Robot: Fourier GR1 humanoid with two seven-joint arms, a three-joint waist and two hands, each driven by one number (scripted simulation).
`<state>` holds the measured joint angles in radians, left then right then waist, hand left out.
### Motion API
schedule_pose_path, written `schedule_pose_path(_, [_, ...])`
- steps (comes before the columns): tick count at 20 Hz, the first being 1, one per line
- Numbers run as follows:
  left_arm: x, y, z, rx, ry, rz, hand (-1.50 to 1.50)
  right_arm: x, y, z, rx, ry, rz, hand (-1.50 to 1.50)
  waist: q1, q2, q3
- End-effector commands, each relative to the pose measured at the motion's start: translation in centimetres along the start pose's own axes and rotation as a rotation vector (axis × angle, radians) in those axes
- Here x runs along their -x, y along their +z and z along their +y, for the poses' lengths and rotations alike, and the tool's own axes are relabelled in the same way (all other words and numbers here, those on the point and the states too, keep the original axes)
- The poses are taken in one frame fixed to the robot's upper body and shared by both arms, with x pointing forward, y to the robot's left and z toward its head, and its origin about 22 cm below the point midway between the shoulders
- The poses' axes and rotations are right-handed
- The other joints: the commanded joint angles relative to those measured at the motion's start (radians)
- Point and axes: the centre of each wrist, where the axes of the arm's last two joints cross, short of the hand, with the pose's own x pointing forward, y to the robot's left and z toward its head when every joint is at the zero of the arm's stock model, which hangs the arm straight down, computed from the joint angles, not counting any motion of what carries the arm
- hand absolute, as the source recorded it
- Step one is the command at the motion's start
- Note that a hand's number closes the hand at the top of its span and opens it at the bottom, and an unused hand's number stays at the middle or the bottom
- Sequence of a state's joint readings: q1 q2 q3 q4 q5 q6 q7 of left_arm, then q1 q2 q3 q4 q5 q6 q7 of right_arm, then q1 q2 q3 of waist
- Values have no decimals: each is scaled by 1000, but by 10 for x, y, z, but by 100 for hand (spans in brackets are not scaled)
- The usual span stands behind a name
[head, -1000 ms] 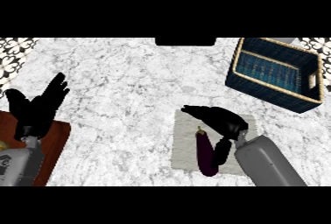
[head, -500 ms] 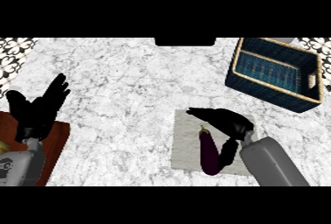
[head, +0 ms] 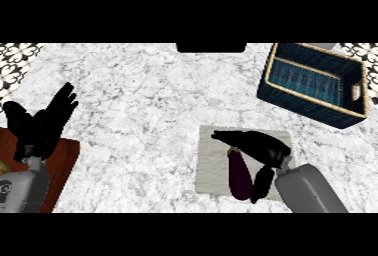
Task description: Pick the eggplant from the placemat and place it in the basket
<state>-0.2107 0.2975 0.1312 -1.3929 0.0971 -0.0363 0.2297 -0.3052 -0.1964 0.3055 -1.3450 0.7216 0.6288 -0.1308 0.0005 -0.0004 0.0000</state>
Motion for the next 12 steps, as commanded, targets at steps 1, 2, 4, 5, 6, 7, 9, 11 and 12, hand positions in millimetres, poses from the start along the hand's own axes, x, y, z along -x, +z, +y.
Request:
schedule_pose_path(1, [4,-12,-11,-5,15,13,0,-5,2,-3,-10,57,18,-150,-2,1,0])
schedule_pose_path(2, [1,8,2,4,7,8,0,6,2,-1,14,34,37,-150,2,0,0])
schedule_pose_path(4, [-8,12,2,-12,-1,8,0,19,1,17,13,60,50,-150,3,0,0])
schedule_pose_path(5, [2,7,-3,12,0,8,0,-6,0,7,10,73,59,-150,0,0,0])
schedule_pose_path(6, [-5,-4,-11,-7,3,4,0,7,0,16,12,76,62,-150,-1,0,0])
schedule_pose_path(7, [-12,-10,-9,2,1,-15,0,5,-8,1,7,73,59,-150,0,1,0])
schedule_pose_path(9, [6,-2,18,2,13,6,0,9,-10,33,-7,99,77,-150,1,1,0])
schedule_pose_path(11, [10,15,4,7,5,0,0,18,-15,11,-7,111,66,-150,5,0,0])
schedule_pose_path(12, [21,-5,-9,-7,-1,-9,0,-1,-20,22,-28,150,49,150,-1,1,0])
